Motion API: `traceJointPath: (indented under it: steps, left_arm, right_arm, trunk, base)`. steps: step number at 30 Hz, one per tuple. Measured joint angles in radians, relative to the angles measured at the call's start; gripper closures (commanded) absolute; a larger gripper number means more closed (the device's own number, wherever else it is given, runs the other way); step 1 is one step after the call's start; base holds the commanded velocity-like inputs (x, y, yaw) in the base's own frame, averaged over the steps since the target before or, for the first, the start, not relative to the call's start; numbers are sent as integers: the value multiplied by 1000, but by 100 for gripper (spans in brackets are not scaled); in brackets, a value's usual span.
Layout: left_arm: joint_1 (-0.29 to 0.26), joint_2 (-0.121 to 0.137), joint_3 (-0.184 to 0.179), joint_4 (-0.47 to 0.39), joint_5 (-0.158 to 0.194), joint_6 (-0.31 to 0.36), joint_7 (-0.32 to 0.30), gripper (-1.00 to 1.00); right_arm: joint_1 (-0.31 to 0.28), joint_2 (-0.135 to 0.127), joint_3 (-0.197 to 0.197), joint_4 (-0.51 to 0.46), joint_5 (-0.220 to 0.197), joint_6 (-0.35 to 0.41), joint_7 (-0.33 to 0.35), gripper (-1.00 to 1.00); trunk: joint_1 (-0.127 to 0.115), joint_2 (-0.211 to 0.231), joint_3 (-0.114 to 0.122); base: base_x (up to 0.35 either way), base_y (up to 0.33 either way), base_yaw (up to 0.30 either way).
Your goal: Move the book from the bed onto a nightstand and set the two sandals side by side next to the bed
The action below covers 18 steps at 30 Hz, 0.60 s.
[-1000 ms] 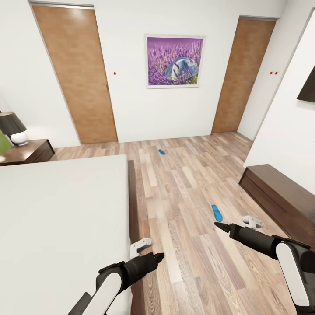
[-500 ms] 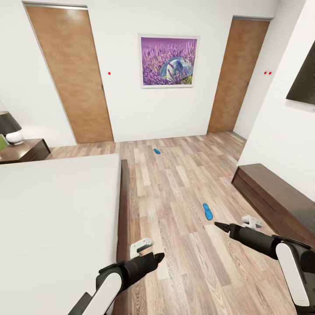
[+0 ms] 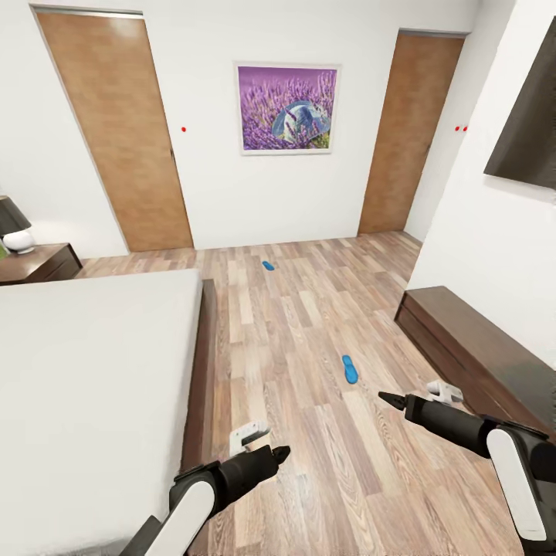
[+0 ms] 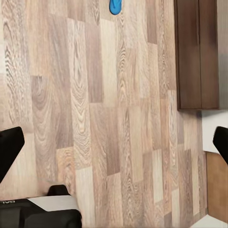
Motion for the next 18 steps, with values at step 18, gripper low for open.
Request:
traceJointPath:
  steps: [18]
  left_arm:
    - [1,3,-1,0,-56,0,-4,-100]
  right_arm:
    - [0,0,0,0,0,0,1,-100]
  trunk:
    - [-1,0,0]
  base:
    - [62,-269,0]
